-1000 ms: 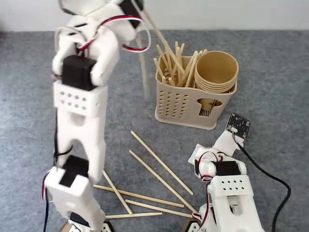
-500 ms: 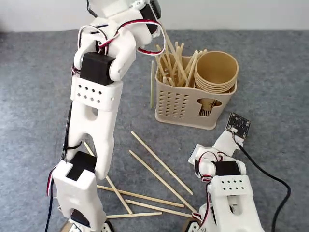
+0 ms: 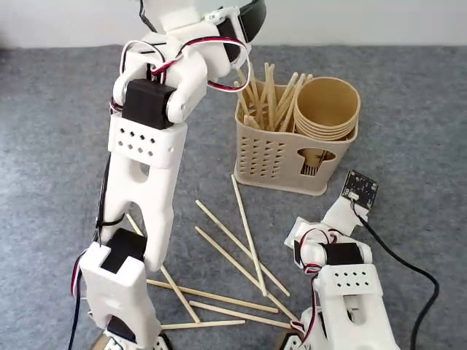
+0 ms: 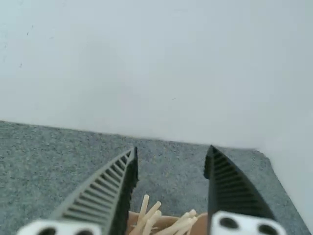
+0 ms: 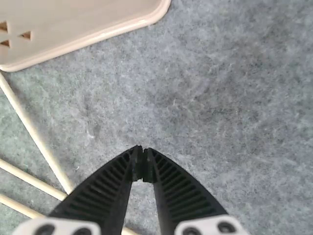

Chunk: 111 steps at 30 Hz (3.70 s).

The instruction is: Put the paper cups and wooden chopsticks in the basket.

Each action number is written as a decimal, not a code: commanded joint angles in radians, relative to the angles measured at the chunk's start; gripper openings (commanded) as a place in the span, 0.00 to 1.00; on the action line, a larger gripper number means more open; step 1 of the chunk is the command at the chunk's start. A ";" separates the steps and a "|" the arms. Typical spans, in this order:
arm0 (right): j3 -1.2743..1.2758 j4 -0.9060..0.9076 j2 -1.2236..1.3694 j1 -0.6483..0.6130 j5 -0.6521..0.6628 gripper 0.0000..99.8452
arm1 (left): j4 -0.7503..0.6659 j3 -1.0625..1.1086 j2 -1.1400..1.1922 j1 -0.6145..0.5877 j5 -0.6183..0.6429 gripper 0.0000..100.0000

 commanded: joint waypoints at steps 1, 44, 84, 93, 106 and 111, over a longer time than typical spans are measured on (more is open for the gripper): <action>-0.009 -0.012 -0.030 0.005 -0.008 0.01 | 0.035 -0.031 -0.091 -0.015 -0.009 0.22; -0.192 0.147 -0.018 -0.286 0.353 0.08 | 0.124 1.529 -0.948 -0.732 -0.005 0.01; -0.842 0.143 0.989 -0.739 0.523 0.29 | -0.190 2.055 -0.980 -0.799 -0.100 0.01; -0.838 0.093 0.990 -0.705 0.519 0.29 | -0.190 2.057 -0.980 -0.799 -0.100 0.01; -0.842 0.016 1.135 -0.705 0.522 0.23 | -0.190 2.057 -0.974 -0.799 -0.101 0.01; -0.844 0.016 1.133 -0.705 0.522 0.02 | -0.190 2.057 -0.974 -0.799 -0.101 0.01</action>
